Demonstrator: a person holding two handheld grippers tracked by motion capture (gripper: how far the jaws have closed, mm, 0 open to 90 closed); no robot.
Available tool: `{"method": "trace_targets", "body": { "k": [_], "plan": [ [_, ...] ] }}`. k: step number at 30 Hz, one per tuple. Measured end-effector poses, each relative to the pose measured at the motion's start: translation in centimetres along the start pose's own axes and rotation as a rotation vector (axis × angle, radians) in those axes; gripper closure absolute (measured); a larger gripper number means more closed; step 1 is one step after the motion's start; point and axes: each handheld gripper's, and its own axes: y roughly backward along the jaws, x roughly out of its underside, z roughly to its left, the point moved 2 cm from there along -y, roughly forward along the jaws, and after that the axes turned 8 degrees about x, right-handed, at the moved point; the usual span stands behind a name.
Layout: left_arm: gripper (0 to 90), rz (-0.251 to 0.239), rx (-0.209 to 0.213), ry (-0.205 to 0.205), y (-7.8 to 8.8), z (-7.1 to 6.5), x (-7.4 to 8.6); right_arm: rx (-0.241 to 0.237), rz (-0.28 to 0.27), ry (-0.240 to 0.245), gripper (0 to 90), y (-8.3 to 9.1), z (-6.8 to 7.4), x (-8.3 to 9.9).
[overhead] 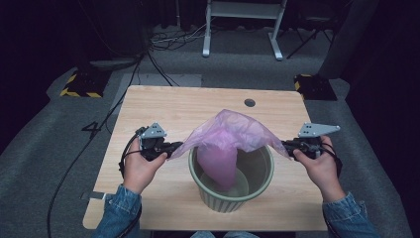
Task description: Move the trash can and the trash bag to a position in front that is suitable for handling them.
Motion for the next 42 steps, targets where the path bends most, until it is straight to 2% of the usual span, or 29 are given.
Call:
{"method": "trace_targets", "body": {
  "k": [4, 6, 7, 8, 10, 12, 14, 16, 19, 21, 23, 26, 29, 31, 32, 33, 36, 38, 42],
  "plan": [
    [88.7, -0.068, 0.019, 0.008, 1.4, 0.1, 0.7, -0.014, -0.021, -0.017, 90.0, 0.8, 0.1, 0.7],
    [67.3, -0.120, -0.033, -0.012, 2.3, 0.0, 0.6, -0.010, -0.024, -0.008, 87.6, 1.3, 0.2, 0.8],
    [60.6, -0.138, -0.053, -0.012, 2.8, -0.1, 0.5, -0.007, -0.031, -0.005, 80.9, 1.5, 0.3, 0.7],
    [57.8, -0.154, -0.070, -0.009, 3.3, -0.2, 0.3, 0.002, -0.050, -0.005, 70.8, 1.8, 0.3, 0.6],
    [50.7, -0.178, -0.105, 0.005, 4.4, -0.4, 0.0, 0.044, -0.095, -0.012, 53.9, 2.3, 0.0, 0.3],
    [48.1, -0.198, -0.093, 0.029, 5.2, -0.7, -0.4, 0.079, -0.114, -0.015, 46.5, 2.9, -0.4, -0.1],
    [47.5, -0.213, -0.075, 0.040, 5.7, -0.8, -0.6, 0.091, -0.150, -0.032, 42.1, 3.7, -0.8, -0.4],
    [44.6, -0.221, -0.084, 0.037, 6.1, -1.0, -0.7, 0.107, -0.188, -0.049, 38.9, 4.7, -1.2, -0.8],
    [40.9, -0.247, -0.072, 0.037, 6.5, -1.2, -0.9, 0.120, -0.222, -0.047, 38.1, 5.8, -1.4, -1.5],
    [40.0, -0.248, -0.059, 0.021, 6.5, -1.6, -1.0, 0.120, -0.238, -0.037, 37.6, 6.2, -1.2, -2.0],
    [39.8, -0.232, -0.026, -0.002, 6.2, -2.2, -1.1, 0.099, -0.253, -0.020, 36.2, 6.2, -0.6, -2.7],
    [39.3, -0.193, 0.013, -0.043, 5.5, -3.6, -1.3, 0.042, -0.265, 0.017, 33.5, 5.7, 0.6, -3.8],
    [39.3, -0.170, 0.041, -0.077, 5.0, -4.7, -1.8, -0.024, -0.235, 0.055, 30.3, 4.6, 1.9, -4.7],
    [39.4, -0.155, 0.066, -0.089, 4.6, -5.2, -2.2, -0.057, -0.210, 0.081, 33.1, 3.8, 2.7, -5.2],
    [39.5, -0.149, 0.072, -0.089, 4.3, -5.3, -2.3, -0.071, -0.193, 0.097, 41.7, 3.4, 2.9, -5.4],
    [39.5, -0.141, 0.075, -0.092, 4.1, -5.5, -2.3, -0.090, -0.173, 0.114, 56.3, 3.1, 3.2, -5.5],
    [39.3, -0.141, 0.108, -0.107, 4.0, -6.2, -2.0, -0.112, -0.128, 0.124, 79.6, 2.7, 3.5, -5.4],
    [39.0, -0.164, 0.139, -0.110, 4.5, -6.8, -1.7, -0.118, -0.114, 0.124, 86.5, 2.7, 3.7, -5.1],
    [36.6, -0.198, 0.125, -0.154, 6.2, -8.1, -1.5, -0.111, -0.114, 0.135, 89.4, 3.2, 4.0, -4.8]
  ]
}}
